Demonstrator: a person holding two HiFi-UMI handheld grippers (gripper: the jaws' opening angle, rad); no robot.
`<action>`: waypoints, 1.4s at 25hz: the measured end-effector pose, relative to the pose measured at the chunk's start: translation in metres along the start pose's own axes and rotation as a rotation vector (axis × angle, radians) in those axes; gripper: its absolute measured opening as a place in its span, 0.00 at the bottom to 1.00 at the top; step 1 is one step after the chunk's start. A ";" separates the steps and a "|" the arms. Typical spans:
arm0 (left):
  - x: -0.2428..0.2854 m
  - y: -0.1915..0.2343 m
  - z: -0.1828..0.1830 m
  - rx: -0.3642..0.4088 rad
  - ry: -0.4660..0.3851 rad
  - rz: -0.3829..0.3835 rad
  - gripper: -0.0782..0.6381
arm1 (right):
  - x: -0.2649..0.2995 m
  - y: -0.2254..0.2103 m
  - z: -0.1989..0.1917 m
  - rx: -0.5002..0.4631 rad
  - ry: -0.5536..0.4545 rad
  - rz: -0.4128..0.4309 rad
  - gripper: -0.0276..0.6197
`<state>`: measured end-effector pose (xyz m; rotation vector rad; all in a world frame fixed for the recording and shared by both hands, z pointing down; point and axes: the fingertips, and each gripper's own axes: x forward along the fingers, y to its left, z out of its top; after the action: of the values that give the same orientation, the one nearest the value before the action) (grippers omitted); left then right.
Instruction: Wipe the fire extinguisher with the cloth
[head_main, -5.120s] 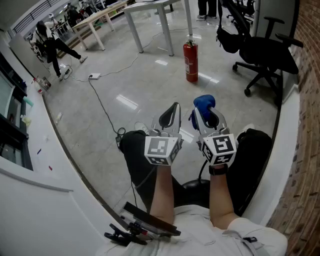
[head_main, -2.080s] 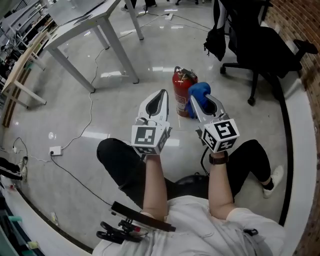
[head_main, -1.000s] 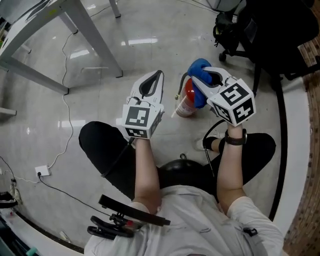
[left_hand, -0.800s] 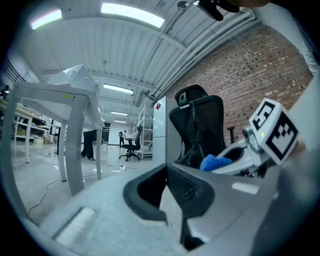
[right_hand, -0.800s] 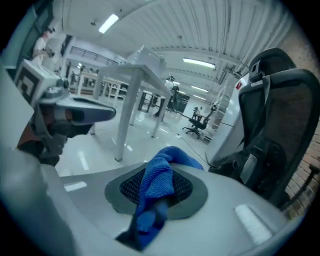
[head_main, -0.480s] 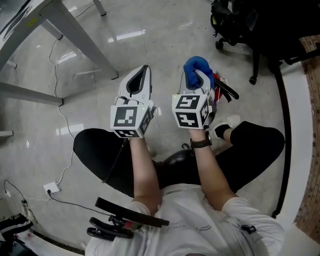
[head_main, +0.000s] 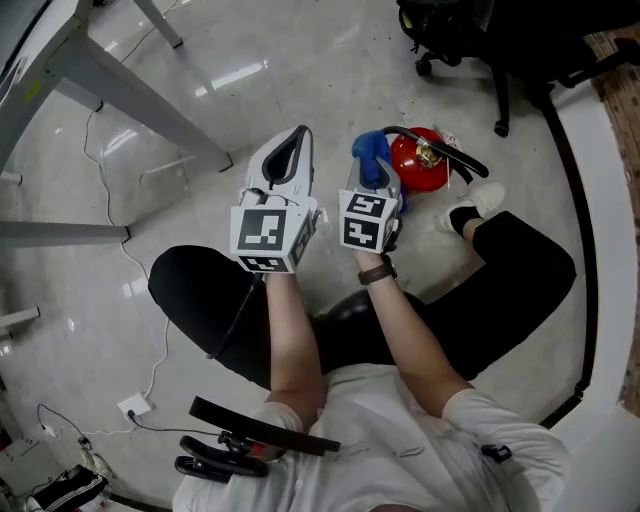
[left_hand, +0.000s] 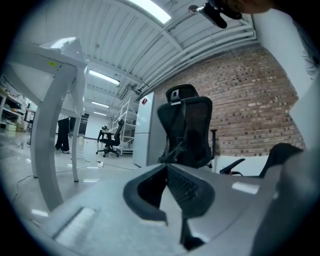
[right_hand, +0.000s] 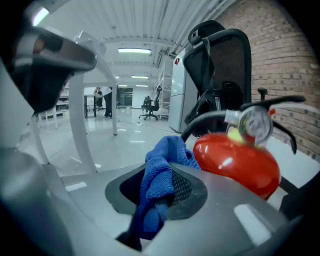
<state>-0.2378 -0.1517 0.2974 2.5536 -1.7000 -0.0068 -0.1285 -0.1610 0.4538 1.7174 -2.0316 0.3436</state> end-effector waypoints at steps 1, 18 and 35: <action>0.000 0.000 -0.002 0.001 0.005 -0.009 0.11 | 0.007 -0.001 -0.015 -0.005 0.020 -0.024 0.16; 0.017 0.030 -0.069 -0.012 0.131 -0.110 0.11 | 0.137 0.015 -0.199 0.082 0.275 -0.174 0.15; 0.020 0.003 -0.062 -0.042 0.126 -0.186 0.11 | 0.111 0.034 -0.274 0.280 0.420 0.154 0.15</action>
<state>-0.2300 -0.1671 0.3598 2.6100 -1.3998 0.1040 -0.1250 -0.1218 0.7488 1.4804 -1.8666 0.9919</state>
